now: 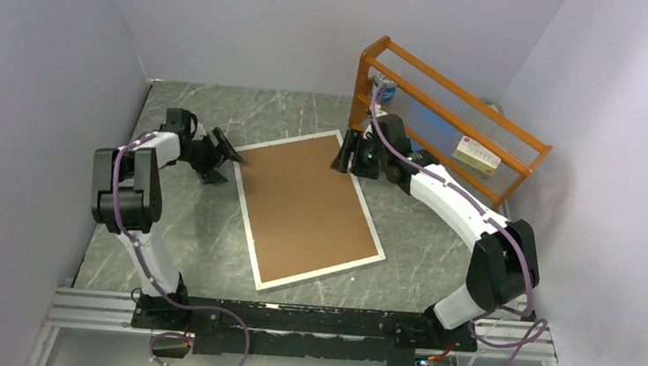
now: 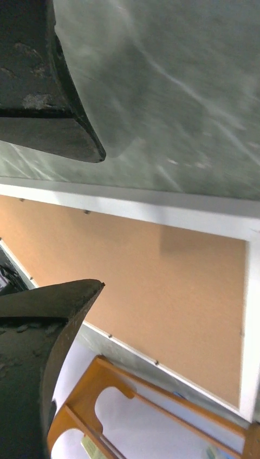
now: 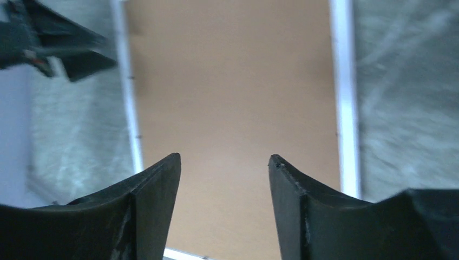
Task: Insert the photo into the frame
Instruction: Adjust the photo frame at the center of the board.
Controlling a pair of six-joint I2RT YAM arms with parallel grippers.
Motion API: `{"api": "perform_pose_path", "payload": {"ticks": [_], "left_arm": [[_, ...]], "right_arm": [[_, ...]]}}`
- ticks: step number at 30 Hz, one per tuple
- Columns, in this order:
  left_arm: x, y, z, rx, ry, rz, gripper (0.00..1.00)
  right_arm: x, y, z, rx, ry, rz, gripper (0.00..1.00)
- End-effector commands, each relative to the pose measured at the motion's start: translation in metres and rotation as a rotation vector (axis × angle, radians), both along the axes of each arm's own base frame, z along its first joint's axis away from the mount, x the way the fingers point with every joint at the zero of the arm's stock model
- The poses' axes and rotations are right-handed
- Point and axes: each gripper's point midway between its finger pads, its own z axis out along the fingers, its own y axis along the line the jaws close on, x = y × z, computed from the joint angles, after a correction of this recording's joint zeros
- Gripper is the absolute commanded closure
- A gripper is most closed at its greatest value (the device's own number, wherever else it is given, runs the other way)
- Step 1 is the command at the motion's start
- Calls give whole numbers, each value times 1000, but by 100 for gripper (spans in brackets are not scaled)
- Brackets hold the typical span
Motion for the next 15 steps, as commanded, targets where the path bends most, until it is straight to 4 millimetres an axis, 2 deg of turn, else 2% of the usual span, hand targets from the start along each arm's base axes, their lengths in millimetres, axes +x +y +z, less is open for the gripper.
{"api": "perform_pose_path", "payload": {"ticks": [1,5,7,9,12,15], "left_arm": [[-46,9,8,94,42,7,17],[-86,-14,7,-34,78,2,27],[-102,-27,5,-95,91,-8,34],[-116,-37,3,-130,100,-19,40],[-130,-43,-2,-138,122,-30,48],[-139,-44,-6,-134,145,-26,55]], "right_arm": [[-23,68,12,148,-7,238,42],[-68,134,2,303,45,464,63],[-86,162,0,381,78,538,75],[-106,187,-3,456,122,621,81],[-132,215,-13,532,193,710,86],[-152,229,-36,558,287,720,93]]}}
